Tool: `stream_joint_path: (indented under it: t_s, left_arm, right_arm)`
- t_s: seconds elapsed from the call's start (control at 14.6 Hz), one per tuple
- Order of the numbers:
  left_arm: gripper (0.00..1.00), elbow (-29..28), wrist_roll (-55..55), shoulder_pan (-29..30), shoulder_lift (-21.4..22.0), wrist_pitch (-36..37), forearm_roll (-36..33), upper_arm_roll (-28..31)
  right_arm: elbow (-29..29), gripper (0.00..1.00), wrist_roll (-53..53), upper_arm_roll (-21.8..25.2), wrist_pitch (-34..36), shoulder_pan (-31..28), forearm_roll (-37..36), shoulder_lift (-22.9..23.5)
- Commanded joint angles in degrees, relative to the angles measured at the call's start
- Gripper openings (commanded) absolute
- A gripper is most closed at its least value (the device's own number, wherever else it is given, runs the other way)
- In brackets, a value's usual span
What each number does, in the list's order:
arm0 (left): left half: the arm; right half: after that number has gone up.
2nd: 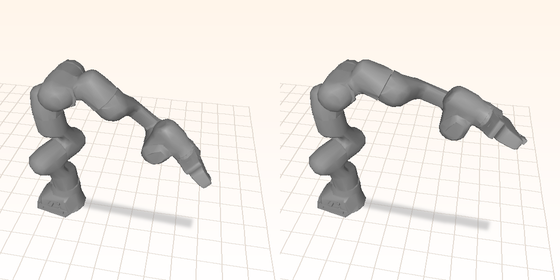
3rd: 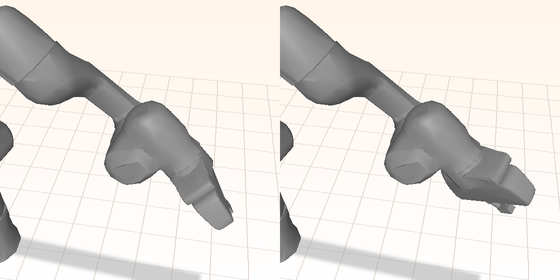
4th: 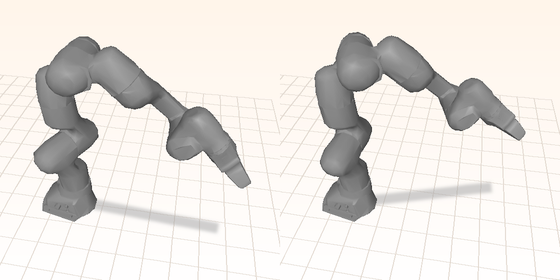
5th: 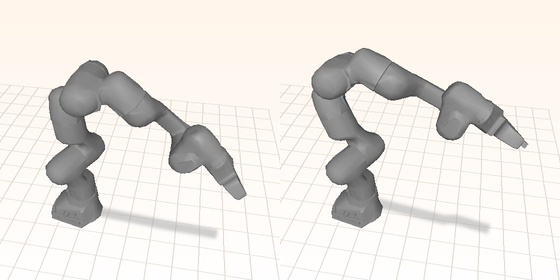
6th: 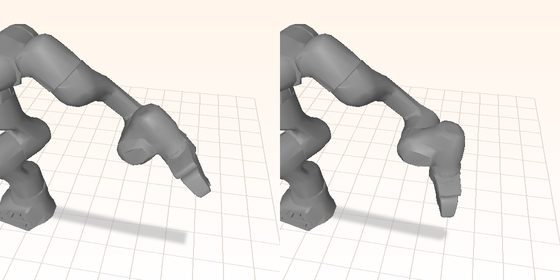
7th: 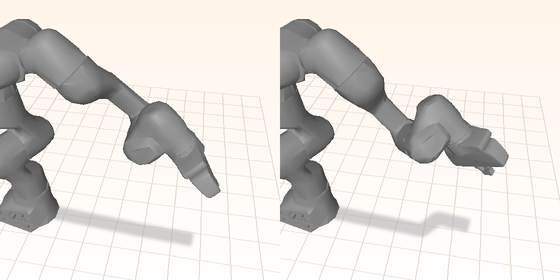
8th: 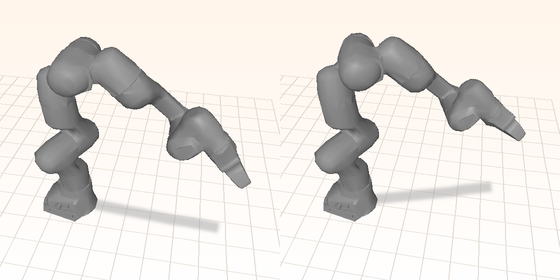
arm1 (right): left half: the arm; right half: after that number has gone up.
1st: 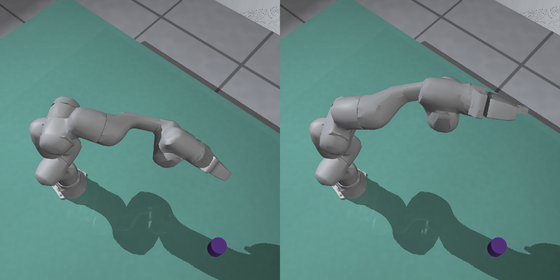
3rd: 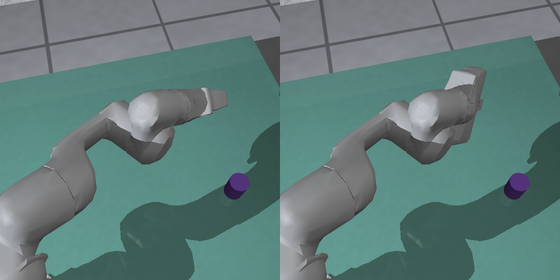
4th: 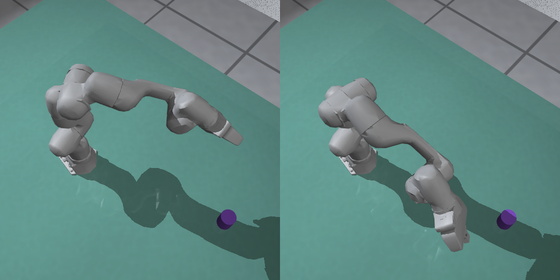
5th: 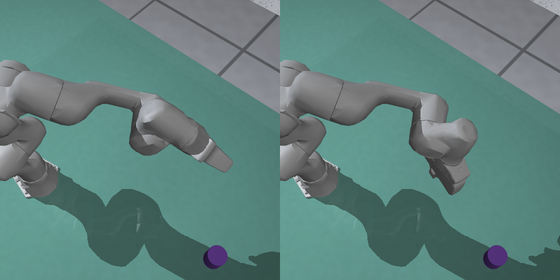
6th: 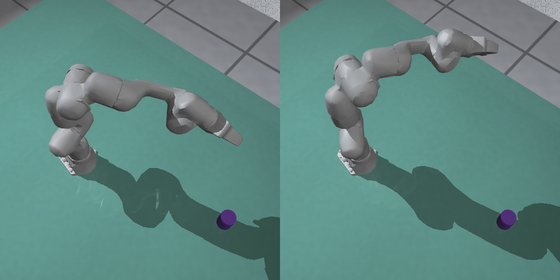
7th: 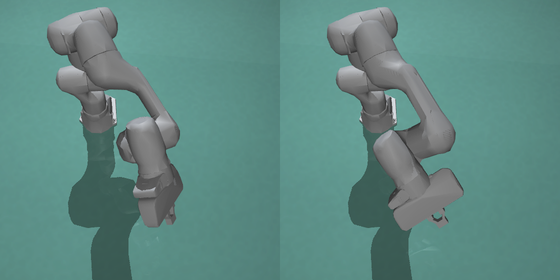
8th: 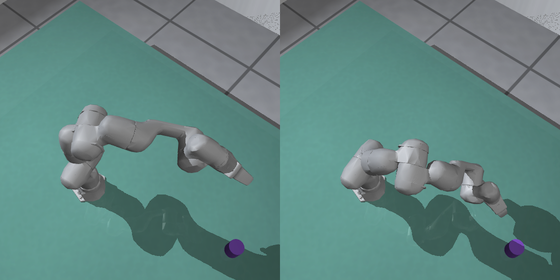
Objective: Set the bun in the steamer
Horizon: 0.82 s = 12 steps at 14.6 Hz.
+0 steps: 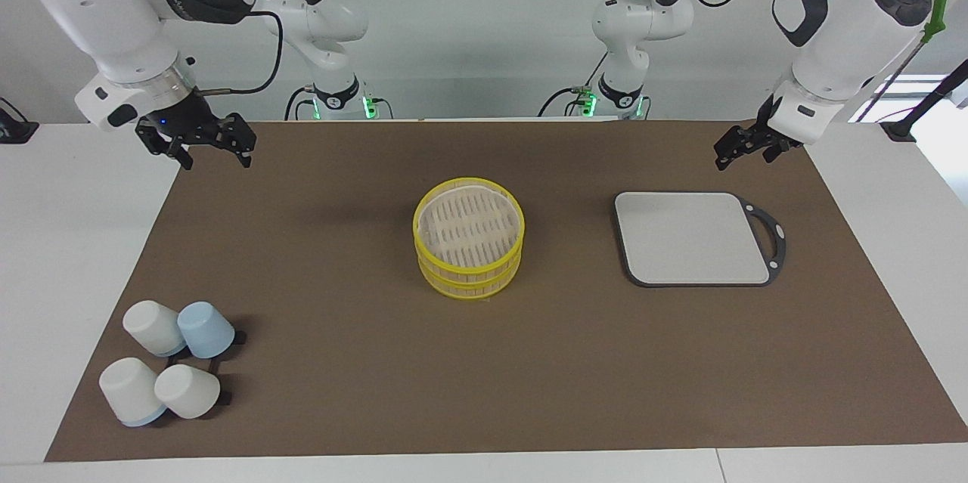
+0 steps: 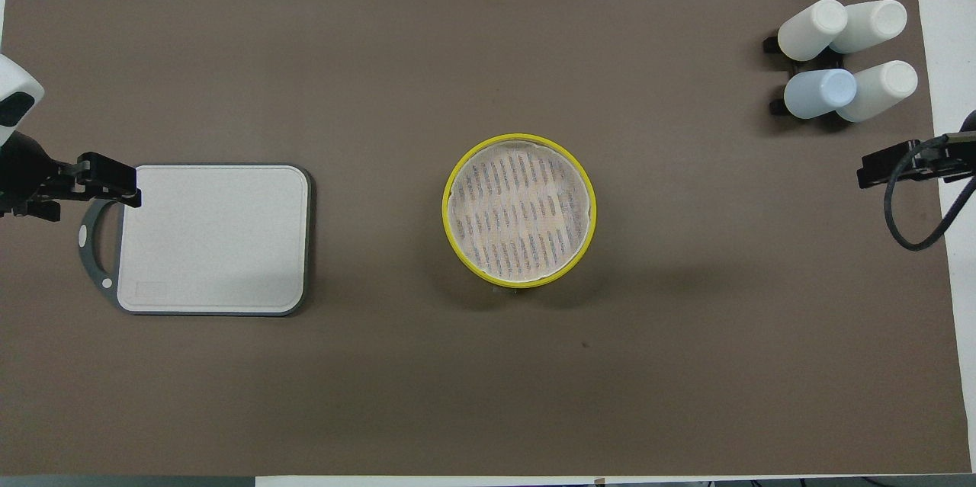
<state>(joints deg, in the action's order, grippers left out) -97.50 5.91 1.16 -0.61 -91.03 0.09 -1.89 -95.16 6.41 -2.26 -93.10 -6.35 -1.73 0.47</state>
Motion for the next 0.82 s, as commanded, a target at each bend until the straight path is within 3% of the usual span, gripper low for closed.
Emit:
stream_joint_path:
  t_s: [0.0, 0.75]
  left_arm:
    - [1.0, -1.29, -0.11, 0.51, 1.13, -1.0, -1.06, -0.22]
    - [1.0, -1.37, -0.11, 0.51, 1.13, -1.0, -1.06, -0.22]
  right_arm:
    - [-1.7, 1.0, 1.59, -0.46, -1.99, -0.33, -0.99, -1.09]
    - [-1.88, 1.0, 1.33, -0.55, -0.86, -0.5, 0.93, -1.18]
